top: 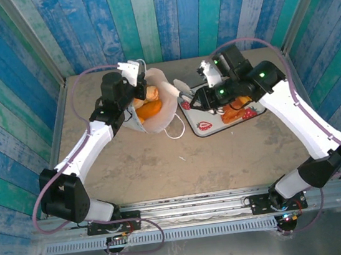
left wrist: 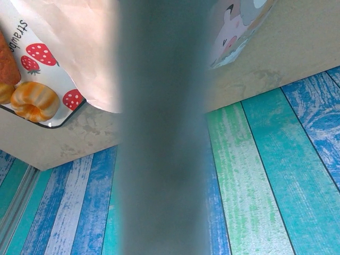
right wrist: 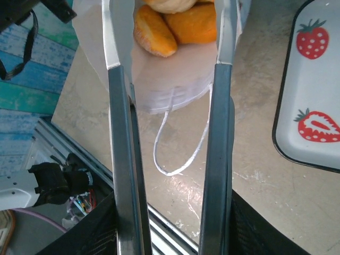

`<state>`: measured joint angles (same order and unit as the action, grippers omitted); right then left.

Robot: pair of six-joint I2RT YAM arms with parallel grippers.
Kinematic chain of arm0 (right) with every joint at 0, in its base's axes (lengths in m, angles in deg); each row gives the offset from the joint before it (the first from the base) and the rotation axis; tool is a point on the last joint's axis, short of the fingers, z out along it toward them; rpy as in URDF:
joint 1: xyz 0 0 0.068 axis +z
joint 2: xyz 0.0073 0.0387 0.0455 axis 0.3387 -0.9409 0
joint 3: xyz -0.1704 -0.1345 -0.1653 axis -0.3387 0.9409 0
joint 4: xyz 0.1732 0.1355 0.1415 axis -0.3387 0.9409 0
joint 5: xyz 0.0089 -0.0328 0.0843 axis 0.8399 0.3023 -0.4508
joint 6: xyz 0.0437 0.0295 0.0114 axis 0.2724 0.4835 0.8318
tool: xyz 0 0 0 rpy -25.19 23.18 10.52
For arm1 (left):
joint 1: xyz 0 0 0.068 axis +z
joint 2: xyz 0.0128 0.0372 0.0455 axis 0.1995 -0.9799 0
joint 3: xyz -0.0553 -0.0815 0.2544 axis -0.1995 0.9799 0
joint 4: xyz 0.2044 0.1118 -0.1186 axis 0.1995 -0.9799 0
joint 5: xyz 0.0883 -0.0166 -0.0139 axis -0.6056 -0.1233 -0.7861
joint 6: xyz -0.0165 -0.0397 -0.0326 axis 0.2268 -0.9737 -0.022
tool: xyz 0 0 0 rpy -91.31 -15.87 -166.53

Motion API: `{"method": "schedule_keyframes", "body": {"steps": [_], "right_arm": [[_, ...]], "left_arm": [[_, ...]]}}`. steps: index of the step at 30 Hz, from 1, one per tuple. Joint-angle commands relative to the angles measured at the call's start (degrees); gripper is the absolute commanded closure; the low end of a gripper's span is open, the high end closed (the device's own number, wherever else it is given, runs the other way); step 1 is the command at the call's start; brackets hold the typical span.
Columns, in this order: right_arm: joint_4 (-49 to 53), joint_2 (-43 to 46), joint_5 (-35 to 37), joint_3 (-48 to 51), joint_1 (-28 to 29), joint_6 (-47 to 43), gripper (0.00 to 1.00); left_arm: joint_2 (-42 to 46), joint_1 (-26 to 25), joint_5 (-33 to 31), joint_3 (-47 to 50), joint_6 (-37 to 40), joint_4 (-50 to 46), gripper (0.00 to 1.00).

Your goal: Take the fake bread out of the paper bag

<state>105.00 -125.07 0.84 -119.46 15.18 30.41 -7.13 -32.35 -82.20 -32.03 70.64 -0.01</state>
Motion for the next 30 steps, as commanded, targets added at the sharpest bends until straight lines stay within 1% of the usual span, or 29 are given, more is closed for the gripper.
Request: {"method": "schedule_keyframes", "body": {"steps": [1, 8, 14, 26, 30], "right_arm": [[0.16, -3.35, 1.28, -2.37, 2.7, 0.23, 0.54], [-0.06, -9.23, 2.2, -5.37, 4.85, 0.76, 0.54], [-1.69, -12.95, 2.06, -4.61, 4.93, 1.4, 0.54], [-6.64, -19.02, 6.08, -5.2, 4.79, 5.39, 0.53], [-8.68, -20.67, 5.8, -5.2, 4.82, 6.93, 0.53]], "left_arm": [[0.73, 0.01, 0.65, 0.35, -0.45, 1.96, 1.0], [0.22, 0.0, 0.79, 0.31, -0.46, 2.18, 1.0], [0.0, -0.01, 2.0, 0.56, -0.37, 2.23, 1.0], [0.3, -0.15, 4.01, 1.12, -0.45, 2.21, 1.0], [-0.14, -0.38, 4.6, 1.03, -0.63, 2.2, 1.0]]}}
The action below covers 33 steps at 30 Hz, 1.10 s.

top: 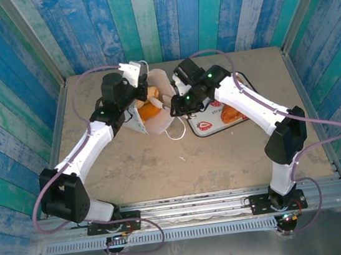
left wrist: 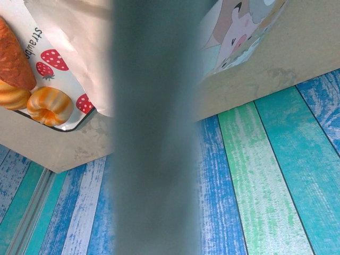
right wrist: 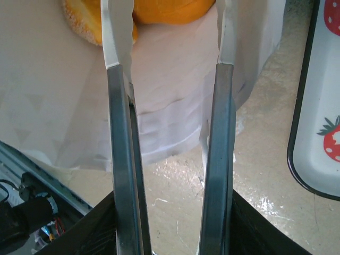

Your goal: Take the fake bread out of the paper bag

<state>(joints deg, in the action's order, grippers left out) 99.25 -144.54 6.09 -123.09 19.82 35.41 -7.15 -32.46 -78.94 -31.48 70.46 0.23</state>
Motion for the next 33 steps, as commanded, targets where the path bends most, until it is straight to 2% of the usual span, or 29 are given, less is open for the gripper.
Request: {"method": "schedule_keyframes", "body": {"steps": [1, 33], "right_arm": [[-3.44, -1.64, 0.5, -1.64, 0.12, 2.27, 0.53], [-7.11, -8.8, 1.59, -6.47, -1.38, 4.59, 0.49]], "left_arm": [[-0.29, -0.28, 1.51, 0.48, -0.46, 1.97, 1.0], [-0.06, -0.61, 2.41, 0.92, -0.59, 2.05, 1.0]]}}
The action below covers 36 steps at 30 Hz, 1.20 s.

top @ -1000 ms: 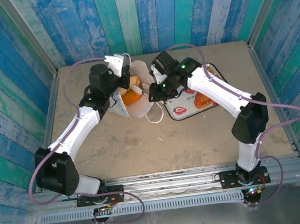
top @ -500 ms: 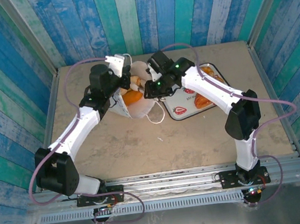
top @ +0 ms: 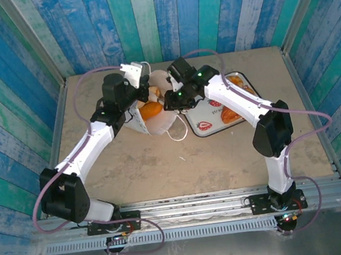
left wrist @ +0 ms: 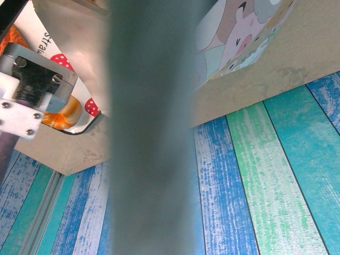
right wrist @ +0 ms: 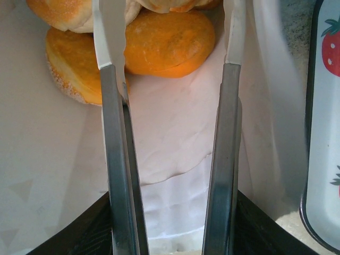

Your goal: Take the fake bread out of the paper bag

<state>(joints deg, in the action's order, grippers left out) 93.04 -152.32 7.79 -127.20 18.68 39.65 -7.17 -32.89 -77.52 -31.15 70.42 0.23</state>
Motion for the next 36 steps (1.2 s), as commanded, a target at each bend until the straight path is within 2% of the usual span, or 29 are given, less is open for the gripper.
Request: {"method": "schedule_keyframes", "body": {"steps": [1, 11, 19, 25, 31, 36], "right_arm": [[-0.94, -1.26, -0.39, -2.41, -0.43, 0.35, 0.49], [-2.81, -2.33, -4.0, -1.7, -1.18, 0.38, 0.53], [-3.21, -0.88, -4.01, -0.02, -2.14, 0.33, 0.65], [-2.89, -0.13, -3.57, -0.28, -2.13, -1.21, 0.74], [-1.24, 1.65, -2.73, -0.94, -1.85, -3.44, 0.77], [2.04, 4.79, 1.19, -1.94, -0.89, -6.67, 0.78]], "left_arm": [[-0.05, -0.15, 0.96, 0.6, -0.56, 2.09, 1.0], [-0.24, -0.14, 0.72, 0.51, -0.71, 2.33, 1.0], [-0.62, -0.19, 0.66, 0.33, -0.78, 2.39, 1.0], [-0.67, -0.15, 0.52, 0.23, -0.94, 2.46, 1.0], [-0.64, -0.15, -0.21, -0.1, -1.25, 2.25, 1.0], [-0.75, -0.16, -1.65, -0.52, -1.82, 1.96, 1.0]]}}
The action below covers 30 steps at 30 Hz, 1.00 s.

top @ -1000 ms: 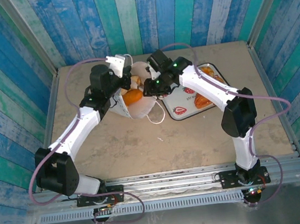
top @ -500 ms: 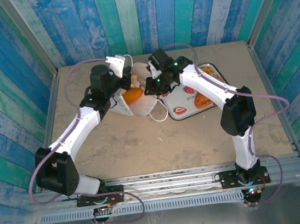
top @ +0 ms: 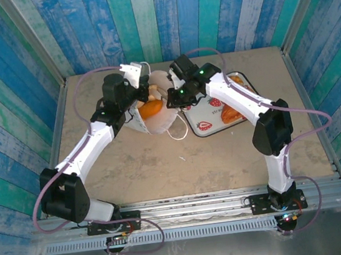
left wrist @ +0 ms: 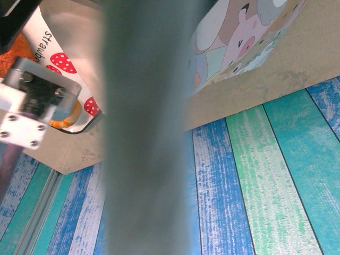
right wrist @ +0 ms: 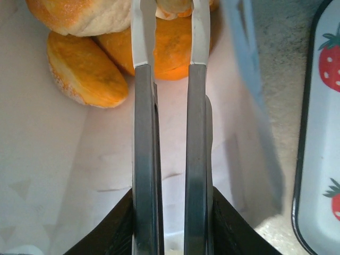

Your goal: Take the fake bread out of the paper bag

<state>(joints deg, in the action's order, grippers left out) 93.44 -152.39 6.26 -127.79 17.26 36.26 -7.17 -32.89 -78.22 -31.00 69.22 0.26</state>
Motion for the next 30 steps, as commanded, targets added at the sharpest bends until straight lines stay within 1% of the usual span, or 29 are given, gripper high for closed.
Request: {"method": "schedule_keyframes", "body": {"steps": [1, 10, 16, 23, 30], "right_arm": [[2.01, 5.43, 3.09, -1.36, 0.62, -3.83, 0.79], [6.27, 9.48, 5.07, -2.72, 2.07, -7.18, 0.79], [9.14, 12.22, 4.47, -4.43, 2.82, -8.3, 0.79], [11.23, 17.89, 3.13, -2.02, 2.95, -9.43, 0.79], [11.21, 24.27, 1.79, 2.01, 2.89, -9.62, 0.79]], "left_arm": [[-0.83, -0.15, -0.99, -0.7, -0.75, 1.97, 1.0], [-2.4, -0.18, -2.96, -2.88, -2.34, 0.74, 1.0], [-3.25, -0.15, -6.18, -3.95, -3.49, 0.33, 1.0], [-4.61, -0.15, -11.06, -5.78, -5.16, -0.62, 1.0], [-5.9, -0.15, -13.27, -7.26, -6.54, -1.67, 1.0]]}}
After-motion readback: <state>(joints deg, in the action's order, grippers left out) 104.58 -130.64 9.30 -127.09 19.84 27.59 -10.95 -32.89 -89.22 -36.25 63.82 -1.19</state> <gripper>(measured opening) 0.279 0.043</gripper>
